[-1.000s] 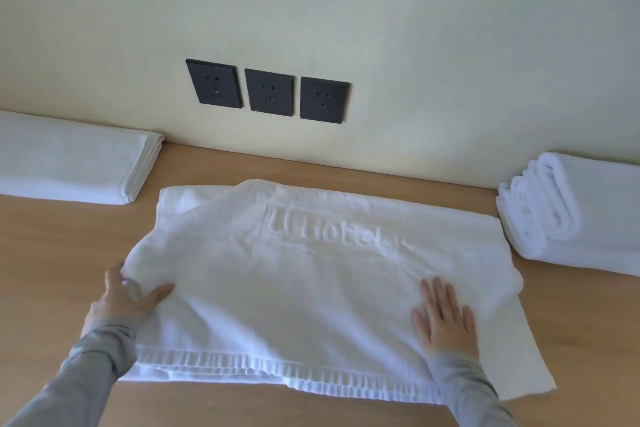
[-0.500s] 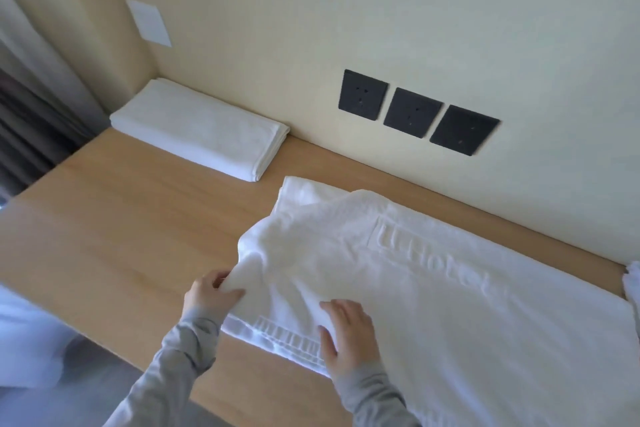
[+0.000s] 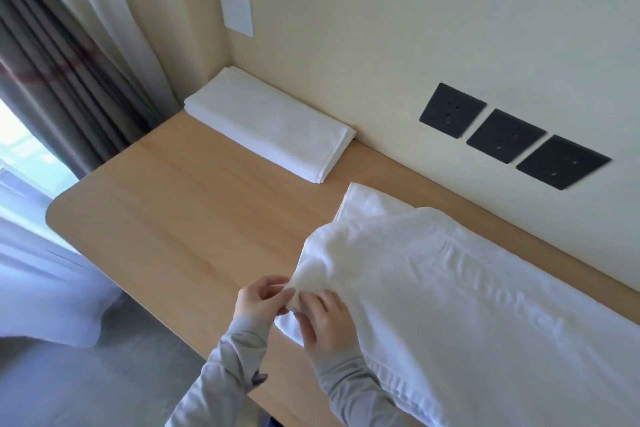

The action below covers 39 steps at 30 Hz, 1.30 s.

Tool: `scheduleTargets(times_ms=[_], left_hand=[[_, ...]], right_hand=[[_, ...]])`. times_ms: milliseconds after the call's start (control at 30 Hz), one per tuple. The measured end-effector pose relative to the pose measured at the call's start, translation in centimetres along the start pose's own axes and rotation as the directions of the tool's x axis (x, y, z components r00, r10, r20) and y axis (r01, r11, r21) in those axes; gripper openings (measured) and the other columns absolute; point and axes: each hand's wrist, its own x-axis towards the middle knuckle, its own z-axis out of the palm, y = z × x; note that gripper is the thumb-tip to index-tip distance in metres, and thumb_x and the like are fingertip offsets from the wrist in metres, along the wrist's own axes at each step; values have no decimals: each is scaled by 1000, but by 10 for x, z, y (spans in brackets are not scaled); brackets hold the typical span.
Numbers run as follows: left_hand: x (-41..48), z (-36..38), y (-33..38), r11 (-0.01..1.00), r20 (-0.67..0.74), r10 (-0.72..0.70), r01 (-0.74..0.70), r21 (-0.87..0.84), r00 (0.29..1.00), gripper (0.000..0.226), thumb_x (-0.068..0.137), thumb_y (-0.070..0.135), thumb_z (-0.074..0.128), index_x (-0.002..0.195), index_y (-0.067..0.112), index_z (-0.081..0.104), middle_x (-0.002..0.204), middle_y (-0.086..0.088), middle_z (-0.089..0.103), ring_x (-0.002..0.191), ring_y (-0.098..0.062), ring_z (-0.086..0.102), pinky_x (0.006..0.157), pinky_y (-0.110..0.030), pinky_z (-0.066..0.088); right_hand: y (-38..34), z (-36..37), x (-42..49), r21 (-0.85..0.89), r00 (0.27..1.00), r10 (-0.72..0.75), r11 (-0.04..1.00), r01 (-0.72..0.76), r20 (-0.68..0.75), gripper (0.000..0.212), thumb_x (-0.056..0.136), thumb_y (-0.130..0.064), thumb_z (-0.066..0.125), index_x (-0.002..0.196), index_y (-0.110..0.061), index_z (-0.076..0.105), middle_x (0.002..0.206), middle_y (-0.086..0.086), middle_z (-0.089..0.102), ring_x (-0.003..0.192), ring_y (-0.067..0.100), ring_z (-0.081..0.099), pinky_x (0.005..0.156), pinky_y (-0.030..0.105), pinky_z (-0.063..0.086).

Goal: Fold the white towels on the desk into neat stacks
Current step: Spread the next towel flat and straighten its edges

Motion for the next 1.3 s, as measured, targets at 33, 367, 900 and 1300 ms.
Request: scheduleTargets(times_ms=[33,367,900,1300], left_hand=[[1,-1,0,999,-5,-13,12,-43,1000,12,79,-1,67,85,9,69,67,-7,70,64,-21,64,59,-23,55],[1,-10,-12,987,166,-103,121,-105,981,48,49,3,76,96,8,68,73,-8,72,76,-25,66,81,-36,52],[-13,-9,-4,981,88,44,-26,-193,995,33,65,-22,67,84,5,71,77,-12,74,70,-17,69,66,-21,55],[-23,-5,3,984,45,67,-59,-171,997,31,67,-23,66,82,3,69,70,-12,71,64,-16,66,61,-19,55]], right_hand=[[0,1,1,-5,1000,-13,1000,13,-22,12,80,-21,61,83,-15,70,75,-4,63,64,17,61,58,21,49],[3,7,8,227,979,172,955,-192,107,13,85,-11,60,76,-8,68,74,3,61,72,16,58,67,23,47],[-3,-1,-6,-230,939,-201,963,138,-279,43,92,-9,33,75,-9,73,59,4,55,50,22,53,50,25,42],[-7,0,-12,-152,942,-168,980,128,-289,29,87,-9,43,79,-9,71,63,2,53,59,18,47,55,27,39]])
